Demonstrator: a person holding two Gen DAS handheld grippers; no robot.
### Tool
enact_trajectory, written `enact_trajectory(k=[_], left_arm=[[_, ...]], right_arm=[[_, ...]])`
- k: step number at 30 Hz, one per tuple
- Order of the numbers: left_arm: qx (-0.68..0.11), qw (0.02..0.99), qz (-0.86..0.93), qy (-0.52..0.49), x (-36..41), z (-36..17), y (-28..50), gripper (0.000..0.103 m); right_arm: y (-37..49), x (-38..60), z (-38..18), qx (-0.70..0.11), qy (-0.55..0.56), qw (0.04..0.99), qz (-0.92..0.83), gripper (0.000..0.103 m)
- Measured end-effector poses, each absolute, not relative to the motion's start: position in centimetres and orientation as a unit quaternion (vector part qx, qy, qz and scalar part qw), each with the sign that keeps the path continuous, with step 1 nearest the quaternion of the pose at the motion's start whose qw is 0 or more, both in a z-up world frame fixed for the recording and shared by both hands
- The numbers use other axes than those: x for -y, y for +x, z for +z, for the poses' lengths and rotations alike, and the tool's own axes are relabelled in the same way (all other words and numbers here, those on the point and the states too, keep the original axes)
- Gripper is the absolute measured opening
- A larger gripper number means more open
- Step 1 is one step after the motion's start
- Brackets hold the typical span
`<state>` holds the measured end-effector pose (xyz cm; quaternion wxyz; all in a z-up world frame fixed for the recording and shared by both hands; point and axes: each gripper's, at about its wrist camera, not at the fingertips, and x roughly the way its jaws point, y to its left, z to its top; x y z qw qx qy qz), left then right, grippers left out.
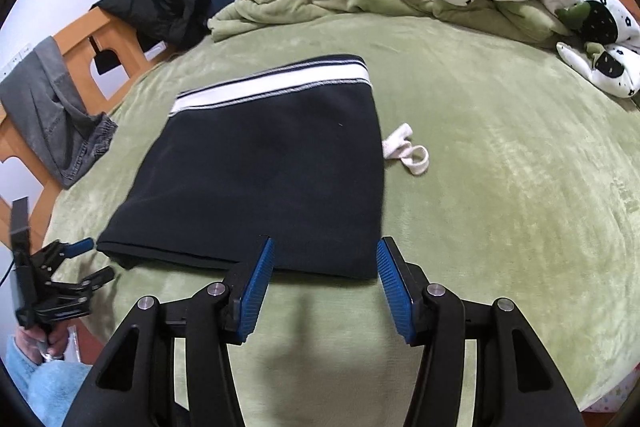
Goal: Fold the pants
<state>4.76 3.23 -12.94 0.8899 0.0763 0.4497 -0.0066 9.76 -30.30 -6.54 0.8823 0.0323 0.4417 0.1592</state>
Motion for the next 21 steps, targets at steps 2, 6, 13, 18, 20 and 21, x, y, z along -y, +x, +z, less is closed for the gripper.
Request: enact_trajectory(k=[2,6,13,18,20,21], left_arm=[[-0.447,0.892,-0.015,0.060,-2.9,-13.1,5.4,0.024],[-0.419,0.907,-0.017,-0.051,-5.6,-12.5,4.4,0.020],[-0.423,0.901,-0.068,-0.061,-6.8,-11.9,1.6,0.030],[-0.380,0.919,-0.067,-0.084,-6.8,-8.3,2.9,0.061],[-0.372,0.922,-0.067,-0.084,-5.9,-7.5,5.1,0.061],[-0.373,0.921,-0.067,-0.085,-5.4,-7.6,6.1,0.061]], right_arm=[[9.6,29.7,-6.4,-0.439,0.024,0.884,0.160,0.053],[9.2,29.0,-6.7,-0.437,-0.013,0.885,0.158,0.053],[10.3,28.8,-8.0,-0.442,-0.030,0.880,0.170,0.053],[12.1,28.1,-8.7,-0.432,-0.026,0.885,0.171,0.053],[13.2,27.7,-9.5,-0.441,-0.011,0.881,0.169,0.053],[13.8,27.5,-10.1,-0.451,-0.008,0.877,0.165,0.053]])
